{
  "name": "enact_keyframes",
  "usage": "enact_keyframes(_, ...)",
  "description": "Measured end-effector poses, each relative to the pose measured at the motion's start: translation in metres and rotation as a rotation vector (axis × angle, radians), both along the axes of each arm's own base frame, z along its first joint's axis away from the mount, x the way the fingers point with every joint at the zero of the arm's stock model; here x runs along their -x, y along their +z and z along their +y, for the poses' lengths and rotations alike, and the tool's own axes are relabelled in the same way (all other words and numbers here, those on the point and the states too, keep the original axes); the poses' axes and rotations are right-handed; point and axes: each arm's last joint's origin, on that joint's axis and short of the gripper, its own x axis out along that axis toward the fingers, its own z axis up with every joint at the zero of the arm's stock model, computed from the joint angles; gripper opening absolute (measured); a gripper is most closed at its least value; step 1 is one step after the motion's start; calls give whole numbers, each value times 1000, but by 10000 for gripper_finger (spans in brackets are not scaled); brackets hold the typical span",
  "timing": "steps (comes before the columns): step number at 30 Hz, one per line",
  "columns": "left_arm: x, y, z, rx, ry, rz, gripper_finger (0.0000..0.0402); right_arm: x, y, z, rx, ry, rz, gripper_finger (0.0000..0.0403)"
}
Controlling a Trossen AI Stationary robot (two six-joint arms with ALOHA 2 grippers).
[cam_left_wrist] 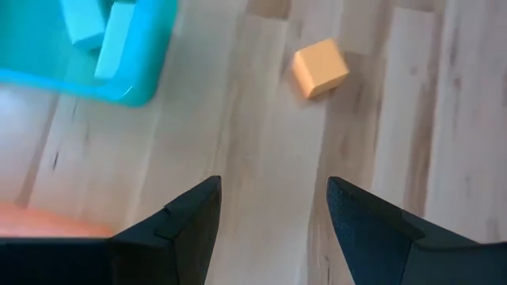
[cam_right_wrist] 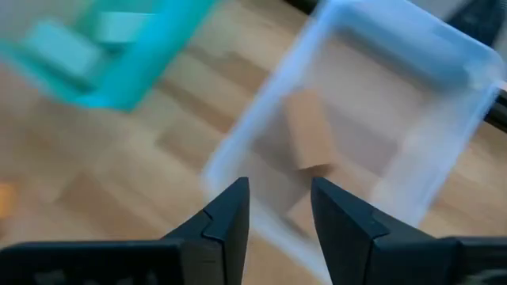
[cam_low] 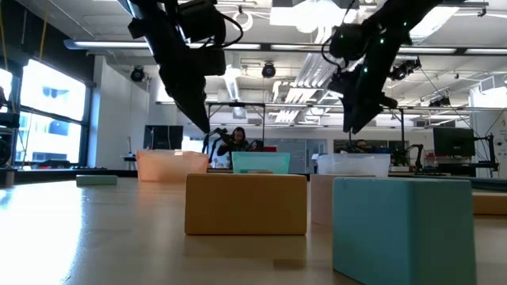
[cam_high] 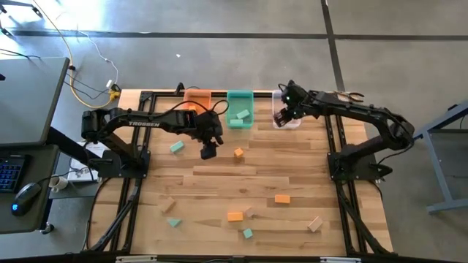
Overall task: Sort & place blocks by color
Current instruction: Put the blue block into the blue bin
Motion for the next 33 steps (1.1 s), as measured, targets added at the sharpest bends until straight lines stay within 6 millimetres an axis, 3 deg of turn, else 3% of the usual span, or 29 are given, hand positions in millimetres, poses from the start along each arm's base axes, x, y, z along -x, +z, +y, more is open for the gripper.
enact_keyframes(15,11,-5,-4,90,133,105,216,-49,20,113,-10,432,-246,124)
enact_keyframes(21,15,-7,-8,132,193,150,216,-59,29,157,-37,618,-380,124)
enact_keyframes(33,18,-11,-52,144,133,314,216,-64,35,212,-9,839,-497,128)
